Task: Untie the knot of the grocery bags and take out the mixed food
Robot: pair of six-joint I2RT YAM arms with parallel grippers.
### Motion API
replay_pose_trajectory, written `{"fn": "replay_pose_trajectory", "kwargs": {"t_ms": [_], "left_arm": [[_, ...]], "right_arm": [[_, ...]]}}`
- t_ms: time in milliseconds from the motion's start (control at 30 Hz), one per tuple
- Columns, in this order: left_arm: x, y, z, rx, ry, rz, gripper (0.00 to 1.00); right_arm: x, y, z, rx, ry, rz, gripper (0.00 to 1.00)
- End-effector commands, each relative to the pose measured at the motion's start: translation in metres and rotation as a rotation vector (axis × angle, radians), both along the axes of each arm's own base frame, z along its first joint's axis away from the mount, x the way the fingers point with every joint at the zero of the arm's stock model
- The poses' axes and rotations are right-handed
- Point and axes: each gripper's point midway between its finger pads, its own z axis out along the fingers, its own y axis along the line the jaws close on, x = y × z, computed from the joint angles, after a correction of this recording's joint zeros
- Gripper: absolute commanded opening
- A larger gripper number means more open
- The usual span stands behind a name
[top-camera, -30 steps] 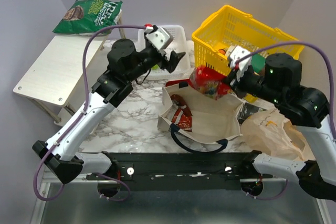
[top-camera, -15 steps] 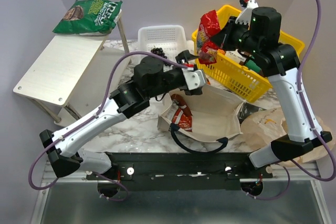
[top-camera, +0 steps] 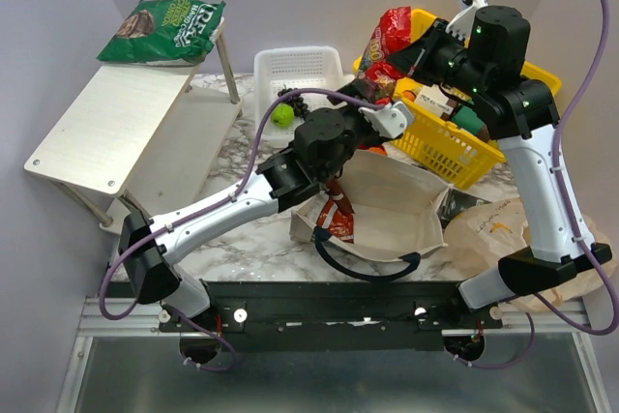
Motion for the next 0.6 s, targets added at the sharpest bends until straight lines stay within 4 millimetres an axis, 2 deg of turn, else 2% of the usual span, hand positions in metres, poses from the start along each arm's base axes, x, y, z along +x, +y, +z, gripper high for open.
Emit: {"fn": "replay_pose_trajectory", "kwargs": {"t_ms": [0,33,100,133,167,233,267,300,333,367,433,533,567], "left_arm": [[0.033,0.023,0.019,-0.192,0.063,0.155,0.79],[0.041,0.03,0.021,-0.219,0.073,0.172,0.74],[0.049,0.027,0.014,-0.238,0.118,0.142,0.69],[0.051,0.026,0.017,-0.294,0.159,0.114,0.6],[0.056,0.026,0.016,-0.306,0.181,0.069,0.54],[0.055,0.021,0.011,-0.369,0.271,-0.016,0.43],[0.062,0.027,0.009,-0.381,0.303,-0.051,0.41],[0.052,0.016,0.006,-0.362,0.342,-0.157,0.39],[0.049,0.014,0.002,-0.356,0.363,-0.202,0.33],[0.045,0.013,0.001,-0.349,0.373,-0.231,0.24],[0.037,0.014,-0.001,-0.33,0.381,-0.28,0.0],[0.028,0.02,-0.001,-0.317,0.39,-0.328,0.0],[0.027,0.023,0.001,-0.318,0.386,-0.327,0.0]], "right_arm": [[-0.011,0.009,0.042,0.122,-0.098,0.05,0.0],[-0.012,0.009,0.041,0.123,-0.093,0.05,0.0],[-0.013,0.01,0.034,0.13,-0.069,0.058,0.0],[-0.014,0.011,0.032,0.132,-0.062,0.06,0.0],[-0.014,0.011,0.029,0.133,-0.054,0.061,0.0],[-0.015,0.013,0.024,0.13,-0.043,0.071,0.0],[-0.014,0.013,0.022,0.131,-0.039,0.073,0.0],[-0.014,0.014,0.021,0.131,-0.041,0.078,0.0],[-0.013,0.014,0.016,0.127,-0.033,0.083,0.0],[-0.014,0.015,0.015,0.119,-0.038,0.087,0.0],[-0.013,0.013,0.012,0.109,-0.04,0.081,0.0],[-0.01,0.008,0.003,0.084,-0.038,0.075,0.03],[-0.009,0.007,0.002,0.061,-0.053,0.085,0.12]]}}
